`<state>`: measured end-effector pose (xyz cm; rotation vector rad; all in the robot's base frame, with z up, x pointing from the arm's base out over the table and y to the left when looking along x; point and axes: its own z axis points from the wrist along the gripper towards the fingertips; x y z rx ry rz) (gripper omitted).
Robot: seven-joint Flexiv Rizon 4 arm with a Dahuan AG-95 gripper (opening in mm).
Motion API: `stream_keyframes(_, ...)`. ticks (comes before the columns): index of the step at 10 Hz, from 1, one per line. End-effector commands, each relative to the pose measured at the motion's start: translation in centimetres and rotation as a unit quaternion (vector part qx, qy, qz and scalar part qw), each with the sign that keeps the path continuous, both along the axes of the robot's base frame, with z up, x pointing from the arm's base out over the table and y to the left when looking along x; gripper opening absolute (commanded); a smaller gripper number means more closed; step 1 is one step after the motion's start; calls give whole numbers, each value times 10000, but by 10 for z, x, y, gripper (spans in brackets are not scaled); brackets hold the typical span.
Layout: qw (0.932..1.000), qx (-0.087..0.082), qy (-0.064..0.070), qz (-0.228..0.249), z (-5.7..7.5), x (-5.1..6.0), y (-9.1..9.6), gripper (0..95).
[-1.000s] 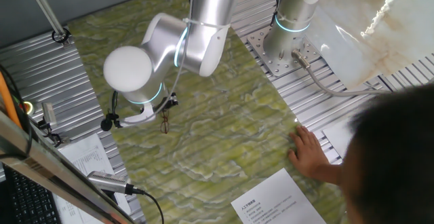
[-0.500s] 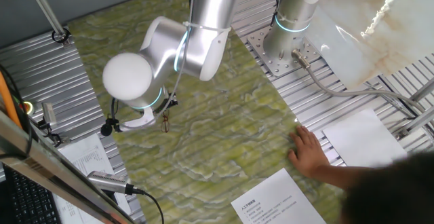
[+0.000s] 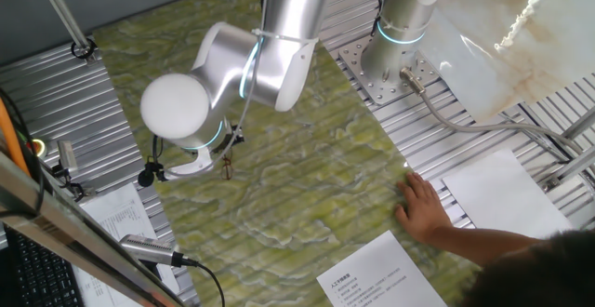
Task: Unfold the leg of the glasses (with one hand)
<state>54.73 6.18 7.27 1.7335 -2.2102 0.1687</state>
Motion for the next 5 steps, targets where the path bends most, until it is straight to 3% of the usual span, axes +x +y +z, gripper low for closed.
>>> stream_keyframes(1,10000,-36,47,-17,3,0,0,0)
stream_keyframes(5,9996,-213,153,-39,5,-3,-1,0)
